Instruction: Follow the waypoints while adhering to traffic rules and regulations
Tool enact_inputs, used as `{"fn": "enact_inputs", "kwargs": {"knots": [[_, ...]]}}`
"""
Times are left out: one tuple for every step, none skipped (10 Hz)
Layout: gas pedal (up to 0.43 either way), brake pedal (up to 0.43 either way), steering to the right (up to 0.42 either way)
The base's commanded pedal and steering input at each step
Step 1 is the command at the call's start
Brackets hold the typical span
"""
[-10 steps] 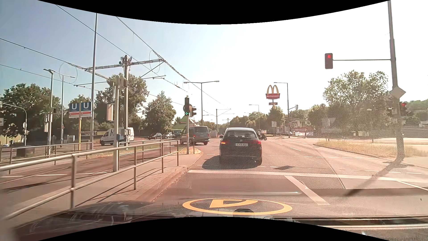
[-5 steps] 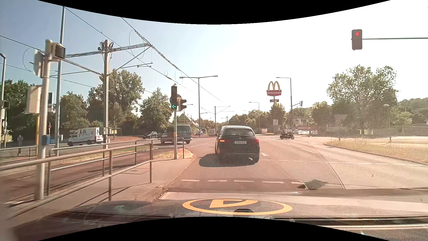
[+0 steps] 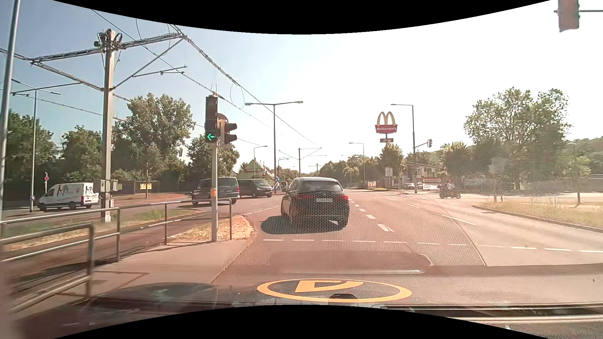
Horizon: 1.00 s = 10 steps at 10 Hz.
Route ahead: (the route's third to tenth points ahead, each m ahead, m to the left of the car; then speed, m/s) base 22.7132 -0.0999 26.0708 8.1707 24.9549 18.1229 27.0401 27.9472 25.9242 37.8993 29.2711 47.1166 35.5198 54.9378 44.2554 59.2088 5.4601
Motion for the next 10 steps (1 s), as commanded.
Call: {"fn": "enact_inputs", "kwargs": {"knots": [[0.169, 0.000, 0.013], [0.189, 0.000, 0.012], [0.209, 0.000, 0.011], [0.240, 0.000, 0.006], [0.240, 0.000, 0.001], [0.240, 0.000, -0.005], [0.228, 0.000, -0.016], [0.220, 0.000, -0.028], [0.209, 0.000, -0.041], [0.209, 0.000, -0.059]]}}
